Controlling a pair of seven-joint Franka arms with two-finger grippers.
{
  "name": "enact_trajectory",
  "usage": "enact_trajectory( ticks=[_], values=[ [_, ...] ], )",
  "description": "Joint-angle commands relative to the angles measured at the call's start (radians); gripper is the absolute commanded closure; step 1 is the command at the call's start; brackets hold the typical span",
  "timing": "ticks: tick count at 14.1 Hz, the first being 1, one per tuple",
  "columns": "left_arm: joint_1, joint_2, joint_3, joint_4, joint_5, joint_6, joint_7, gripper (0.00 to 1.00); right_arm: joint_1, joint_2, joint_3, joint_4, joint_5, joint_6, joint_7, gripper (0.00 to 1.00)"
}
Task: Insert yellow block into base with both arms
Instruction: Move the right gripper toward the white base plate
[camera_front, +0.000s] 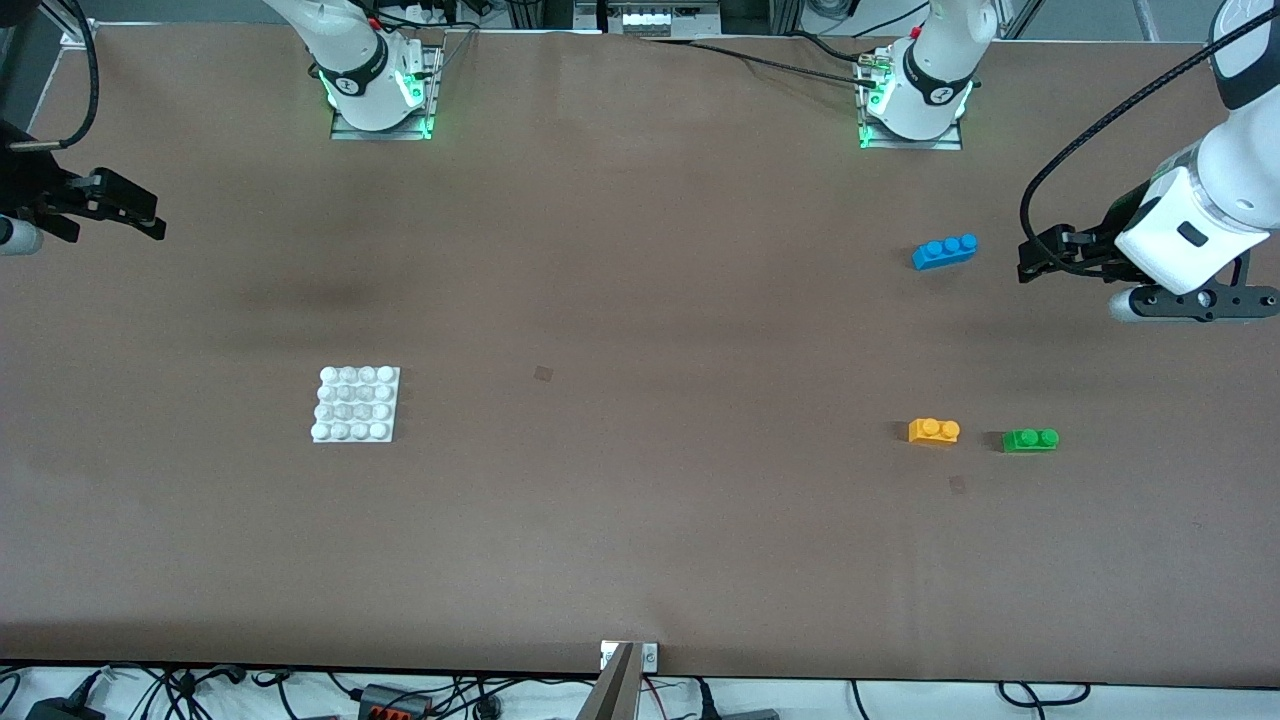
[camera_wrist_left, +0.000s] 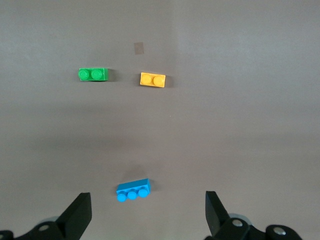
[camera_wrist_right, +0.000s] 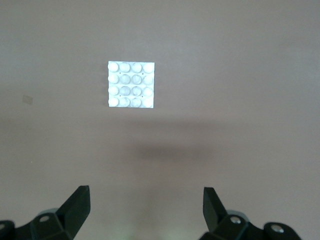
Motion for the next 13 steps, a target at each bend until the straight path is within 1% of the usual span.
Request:
enact_trajectory(
  ticks=[1,5,6,9,10,12,13],
  values=[
    [0.001,0.013,-0.001,0.032,-0.018,-0.019,0.014,0.0,0.006,0.005,0.004,0.017,0.002,-0.018,-0.01,0.0],
    [0.002,0.013,-0.001,0.032,-0.018,-0.019,0.014,0.0,0.006,0.014,0.004,0.019,0.002,-0.041,-0.019,0.0],
    [0.002,0.013,-0.003,0.03,-0.018,-0.019,0.014,0.0,0.004,0.023,0.004,0.019,0.003,-0.078,-0.019,0.0],
    [0.004,0.013,-0.003,0.032,-0.02,-0.019,0.015,0.0,0.006,0.074,0.004,0.012,0.008,-0.098,-0.024,0.0],
    [0.002,0.013,-0.001,0.03,-0.02,-0.019,0.014,0.0,0.004,0.1,0.004,0.002,0.006,-0.092,-0.021,0.0],
    [-0.001,0.013,-0.003,0.03,-0.02,-0.019,0.014,0.0,0.001,0.217,0.003,0.002,0.002,-0.069,-0.015,0.0],
    [0.001,0.013,-0.003,0.03,-0.02,-0.02,0.015,0.0,0.004,0.282,0.003,-0.001,0.002,-0.02,-0.007,0.0]
  ],
)
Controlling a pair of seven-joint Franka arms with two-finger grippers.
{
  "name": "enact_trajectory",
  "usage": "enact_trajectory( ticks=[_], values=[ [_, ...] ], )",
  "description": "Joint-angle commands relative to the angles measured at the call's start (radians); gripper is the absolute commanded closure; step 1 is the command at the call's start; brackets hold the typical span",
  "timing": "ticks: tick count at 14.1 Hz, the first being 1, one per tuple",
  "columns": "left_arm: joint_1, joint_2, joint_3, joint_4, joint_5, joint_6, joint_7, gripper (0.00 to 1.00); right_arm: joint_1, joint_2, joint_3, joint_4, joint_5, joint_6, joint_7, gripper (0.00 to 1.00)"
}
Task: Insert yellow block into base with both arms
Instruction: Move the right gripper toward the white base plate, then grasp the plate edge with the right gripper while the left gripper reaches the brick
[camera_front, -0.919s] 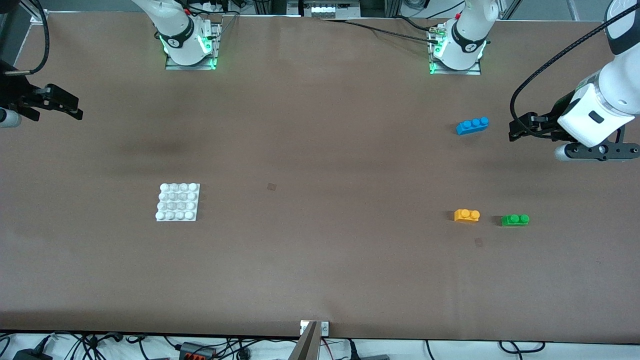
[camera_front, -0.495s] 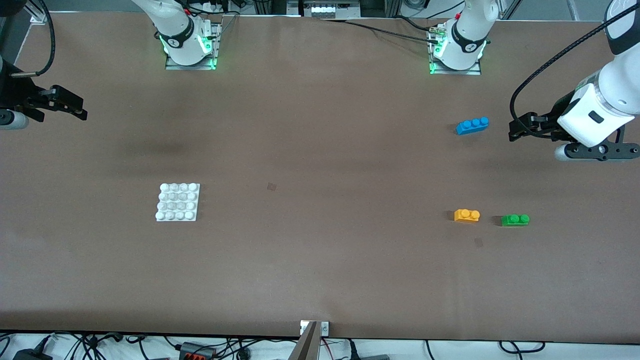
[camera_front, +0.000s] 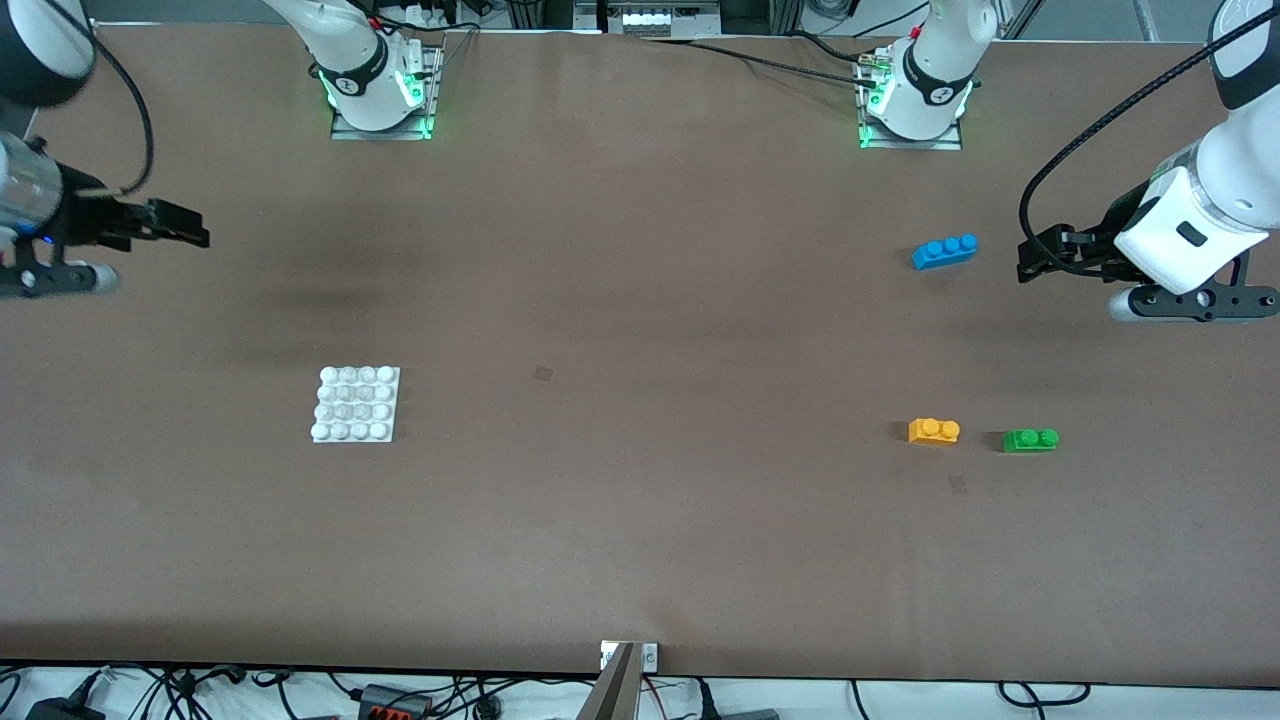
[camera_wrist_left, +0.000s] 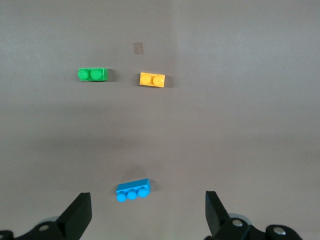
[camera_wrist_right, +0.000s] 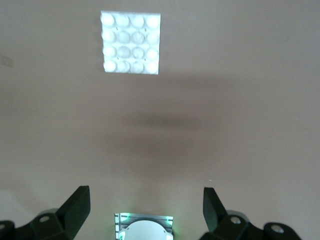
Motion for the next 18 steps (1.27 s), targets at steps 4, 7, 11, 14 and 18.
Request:
enact_trajectory(
  ticks=[4,7,11,14,18],
  values=[
    [0.004,0.012,-0.002,0.03,-0.019,-0.02,0.014,0.0,0.003,0.217,0.0,-0.129,0.003,0.422,0.001,0.0],
    [0.004,0.017,0.002,0.03,-0.019,-0.019,0.015,0.0,0.0,0.265,0.001,-0.225,0.011,0.689,0.004,0.0],
    [0.016,0.052,0.006,0.029,-0.021,-0.013,0.017,0.0,0.0,0.357,0.003,-0.268,0.038,0.873,0.01,0.0],
    [0.024,0.139,0.006,0.032,-0.021,0.009,0.018,0.0,0.005,0.404,0.003,-0.266,0.141,0.898,0.01,0.02],
    [0.01,0.257,-0.001,0.019,-0.024,0.183,0.015,0.0,0.003,0.424,0.027,-0.263,0.166,0.926,0.012,0.33]
  ],
)
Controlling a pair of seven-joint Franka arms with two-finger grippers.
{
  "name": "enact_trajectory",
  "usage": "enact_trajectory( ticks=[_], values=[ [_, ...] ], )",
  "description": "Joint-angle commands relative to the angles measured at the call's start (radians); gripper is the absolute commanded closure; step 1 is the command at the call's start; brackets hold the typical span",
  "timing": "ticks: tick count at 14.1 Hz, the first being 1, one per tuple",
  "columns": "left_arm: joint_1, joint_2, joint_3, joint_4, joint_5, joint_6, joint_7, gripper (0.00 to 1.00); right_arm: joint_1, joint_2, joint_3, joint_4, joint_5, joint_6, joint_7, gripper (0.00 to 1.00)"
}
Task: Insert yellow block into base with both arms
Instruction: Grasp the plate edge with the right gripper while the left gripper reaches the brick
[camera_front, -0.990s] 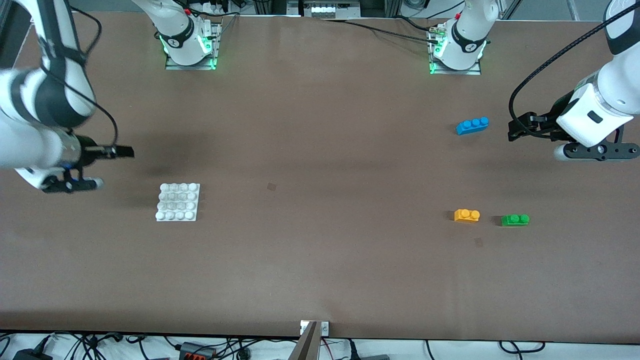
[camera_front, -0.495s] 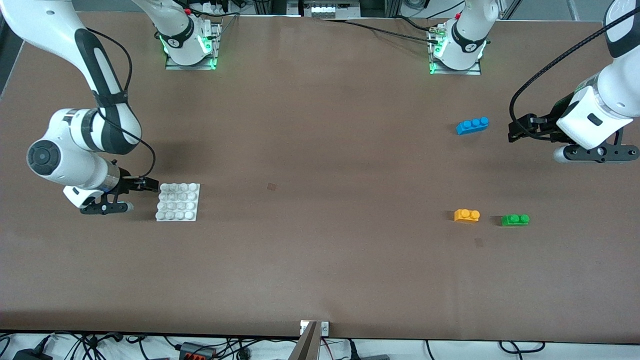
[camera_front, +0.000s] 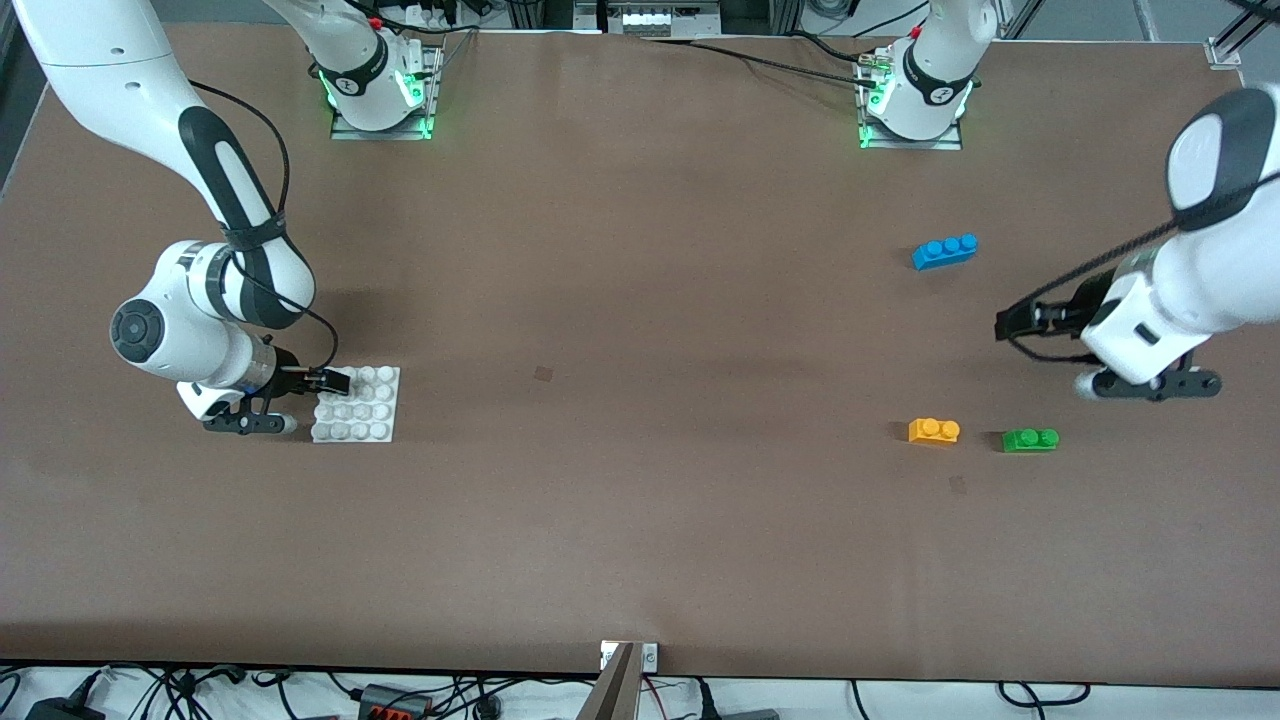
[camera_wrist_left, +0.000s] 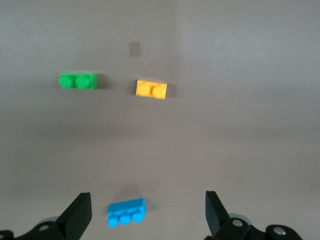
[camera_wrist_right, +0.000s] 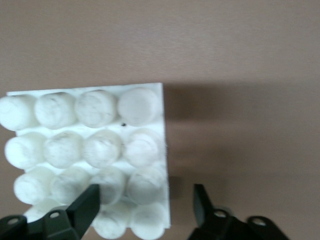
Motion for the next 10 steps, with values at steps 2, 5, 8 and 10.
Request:
enact_trajectory(
  ticks=[2,5,8,10],
  values=[
    [-0.013,0.148,-0.006,0.019,-0.004,0.156,0.016,0.0,0.001,0.012,0.009,-0.003,0.018,0.034,0.005,0.43],
    [-0.013,0.252,-0.005,0.019,0.049,0.285,0.013,0.0,0.001,0.015,0.027,0.0,0.05,0.036,0.002,0.42],
    [-0.014,0.315,-0.005,0.018,0.123,0.363,0.013,0.0,0.001,0.022,0.032,0.009,0.052,0.042,0.003,0.32],
    [-0.017,0.344,-0.006,0.015,0.184,0.397,0.013,0.0,0.001,0.023,0.033,0.009,0.052,0.042,0.0,0.28]
  ],
)
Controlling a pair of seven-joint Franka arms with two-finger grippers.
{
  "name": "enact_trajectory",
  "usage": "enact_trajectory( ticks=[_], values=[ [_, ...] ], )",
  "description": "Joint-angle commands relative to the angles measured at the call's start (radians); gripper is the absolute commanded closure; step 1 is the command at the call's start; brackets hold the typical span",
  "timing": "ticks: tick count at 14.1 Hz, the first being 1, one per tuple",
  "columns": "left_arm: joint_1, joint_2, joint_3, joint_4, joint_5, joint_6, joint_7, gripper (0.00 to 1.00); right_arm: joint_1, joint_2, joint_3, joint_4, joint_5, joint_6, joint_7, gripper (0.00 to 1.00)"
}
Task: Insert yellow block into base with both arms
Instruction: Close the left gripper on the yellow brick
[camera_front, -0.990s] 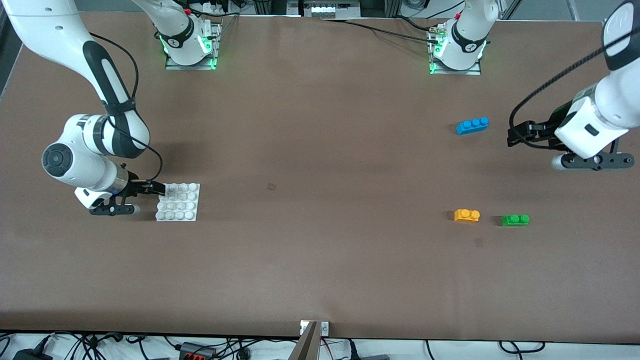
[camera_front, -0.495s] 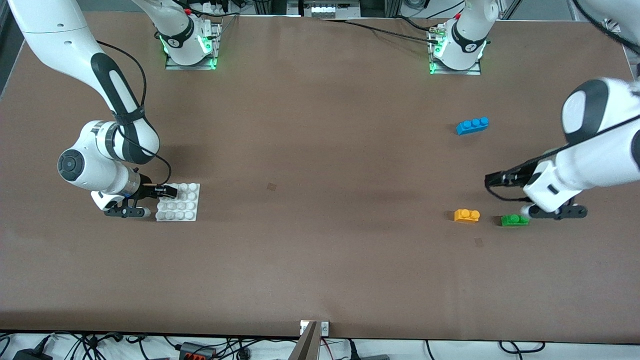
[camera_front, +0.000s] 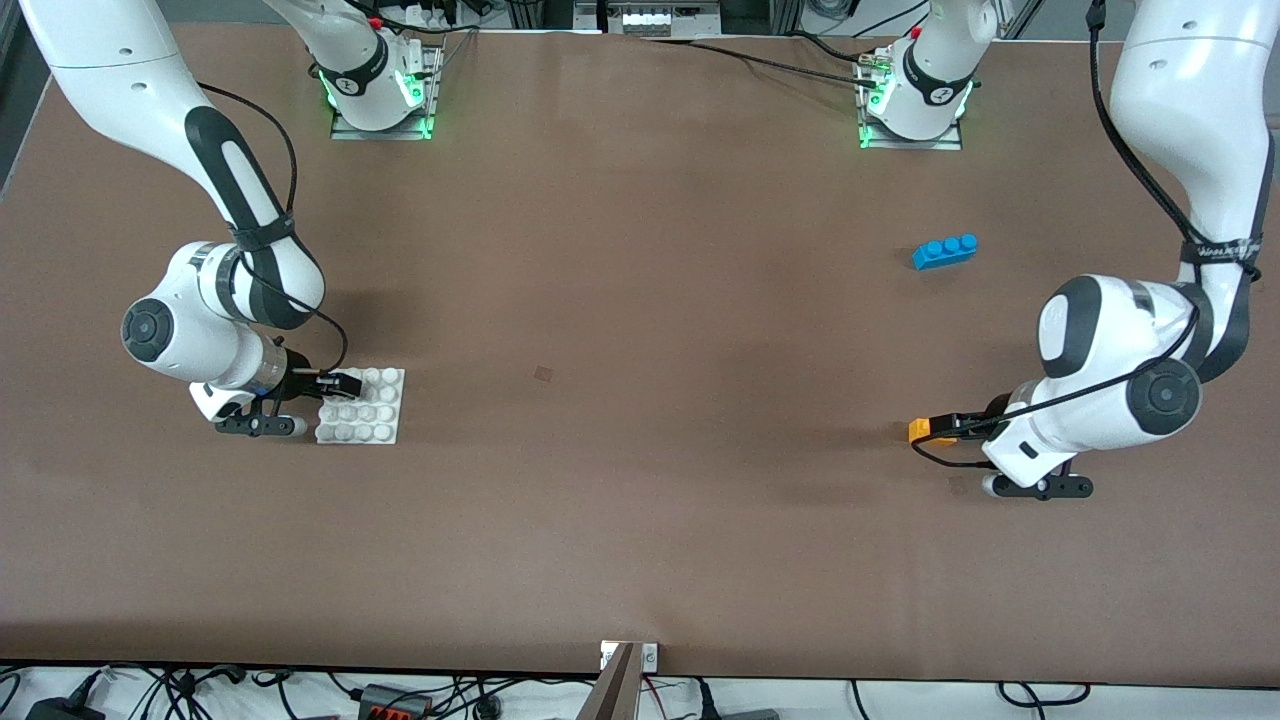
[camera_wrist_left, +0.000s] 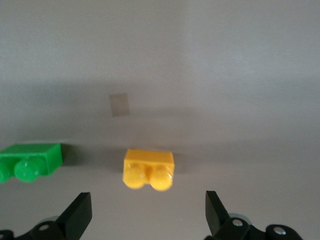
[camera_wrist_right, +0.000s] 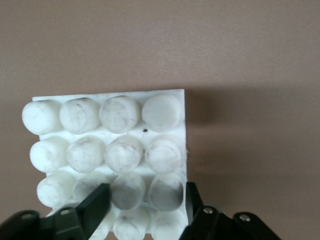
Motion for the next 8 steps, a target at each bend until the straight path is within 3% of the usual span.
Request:
enact_trajectory(
  ticks=[1,3,6,8],
  values=[
    [-0.007,0.025,-0.002,0.009,0.059,0.035,0.013,0.0,-0.003,0.018,0.012,0.01,0.02,0.019,-0.004,0.26],
    [-0.007,0.046,-0.001,-0.032,0.06,0.107,0.014,0.0,-0.003,0.026,0.027,0.014,0.021,0.041,-0.004,0.29],
    [-0.016,0.035,-0.002,-0.092,0.108,0.168,0.014,0.0,0.0,0.041,0.029,0.014,0.026,0.042,-0.004,0.48],
    [-0.011,0.032,-0.002,-0.117,0.109,0.179,0.017,0.0,0.006,0.044,0.05,0.013,0.027,0.042,-0.001,0.52]
  ],
)
